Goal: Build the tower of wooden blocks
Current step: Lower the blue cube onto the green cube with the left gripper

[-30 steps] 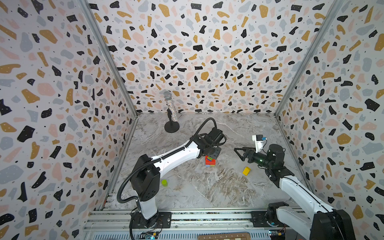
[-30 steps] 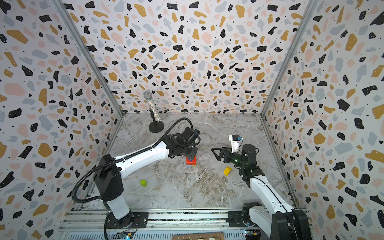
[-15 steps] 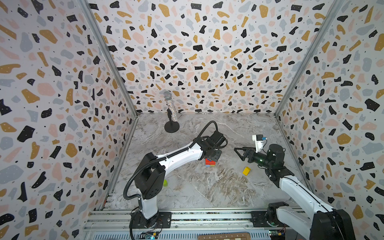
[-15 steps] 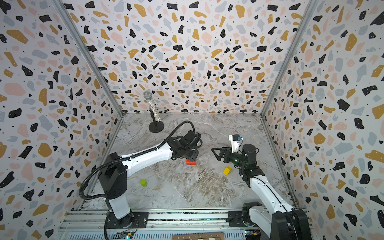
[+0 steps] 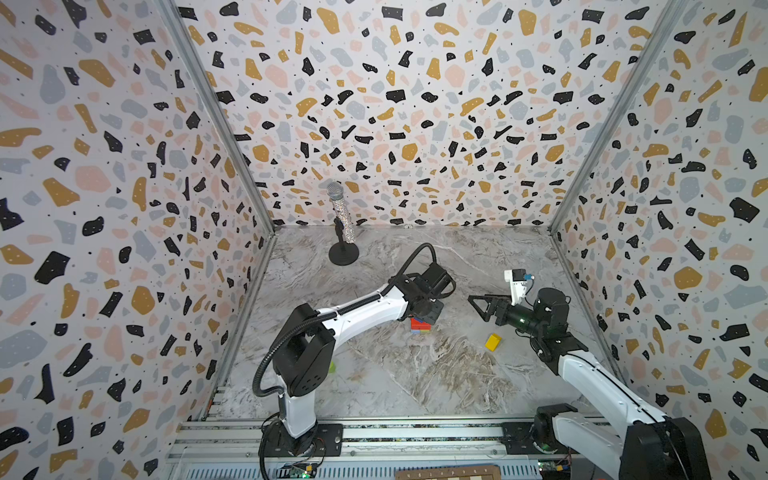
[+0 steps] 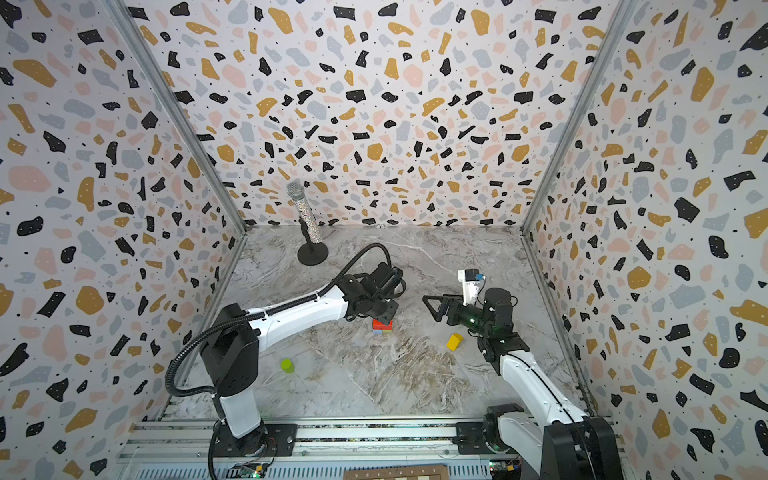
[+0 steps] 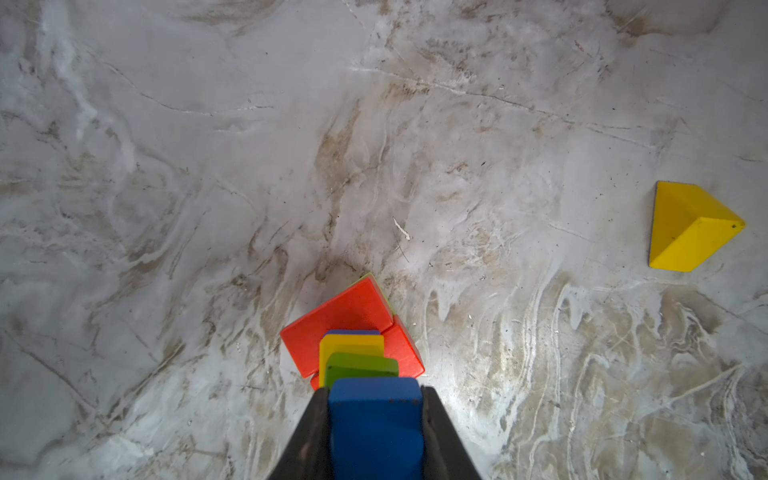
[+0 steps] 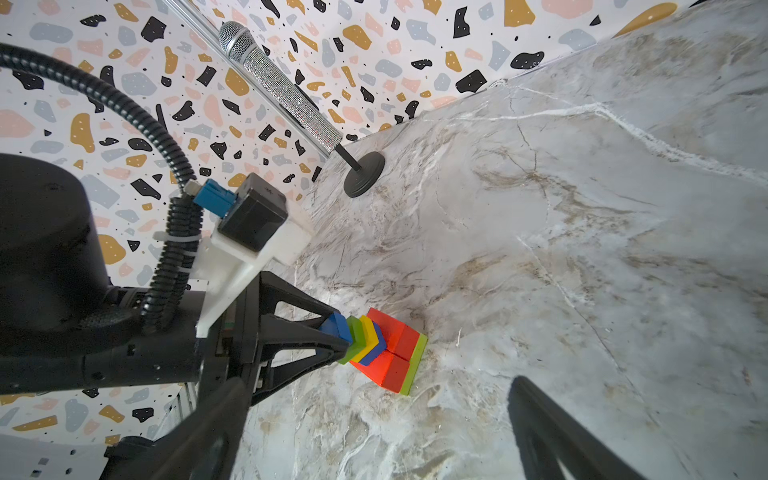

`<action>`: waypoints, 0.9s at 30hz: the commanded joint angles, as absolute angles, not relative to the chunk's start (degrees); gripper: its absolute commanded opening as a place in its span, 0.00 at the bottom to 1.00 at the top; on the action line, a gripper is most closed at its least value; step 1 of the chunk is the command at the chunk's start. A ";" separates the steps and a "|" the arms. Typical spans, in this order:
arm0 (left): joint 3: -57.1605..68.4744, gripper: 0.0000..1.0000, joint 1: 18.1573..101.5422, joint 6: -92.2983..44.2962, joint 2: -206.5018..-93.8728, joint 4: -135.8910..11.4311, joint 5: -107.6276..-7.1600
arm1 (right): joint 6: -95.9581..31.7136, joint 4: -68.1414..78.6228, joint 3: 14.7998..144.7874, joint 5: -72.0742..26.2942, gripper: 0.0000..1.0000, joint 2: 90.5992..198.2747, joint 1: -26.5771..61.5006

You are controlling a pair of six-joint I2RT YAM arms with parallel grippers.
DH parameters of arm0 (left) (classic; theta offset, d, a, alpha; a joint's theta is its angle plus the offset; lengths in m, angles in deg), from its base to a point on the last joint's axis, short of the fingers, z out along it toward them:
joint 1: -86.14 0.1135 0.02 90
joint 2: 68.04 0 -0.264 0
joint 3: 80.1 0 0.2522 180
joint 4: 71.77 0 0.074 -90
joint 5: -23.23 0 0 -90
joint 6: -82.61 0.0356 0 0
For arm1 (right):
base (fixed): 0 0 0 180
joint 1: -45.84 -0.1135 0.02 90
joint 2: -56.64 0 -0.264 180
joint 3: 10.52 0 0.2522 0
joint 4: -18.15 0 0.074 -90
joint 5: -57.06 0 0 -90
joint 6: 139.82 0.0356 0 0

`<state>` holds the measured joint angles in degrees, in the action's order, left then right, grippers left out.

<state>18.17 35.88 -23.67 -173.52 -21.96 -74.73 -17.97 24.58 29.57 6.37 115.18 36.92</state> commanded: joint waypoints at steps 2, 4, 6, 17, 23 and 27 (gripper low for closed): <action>18.30 0.24 35.77 -23.37 -173.07 -21.24 -75.18 | -17.74 26.27 29.26 7.25 0.99 115.00 37.23; 18.36 0.28 35.70 -23.26 -173.07 -21.27 -75.50 | -17.72 26.28 29.26 7.31 0.99 114.93 37.21; 18.42 0.30 35.74 -23.13 -173.16 -21.14 -75.78 | -17.66 26.28 29.26 7.30 0.99 114.91 37.23; 18.98 0.40 35.78 -22.69 -173.51 -20.66 -76.72 | -17.74 26.28 29.10 7.31 0.99 114.74 37.23; 19.18 0.43 35.78 -22.62 -173.51 -20.54 -77.19 | -17.66 26.27 29.00 7.27 0.99 114.70 37.23; 19.43 0.45 35.81 -22.67 -173.38 -20.17 -77.05 | -17.72 26.27 29.04 7.22 0.99 114.57 37.16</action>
<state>18.17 35.88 -23.06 -173.52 -21.56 -76.31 -17.92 24.60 29.20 6.50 115.20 37.00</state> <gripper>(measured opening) 0.448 0.991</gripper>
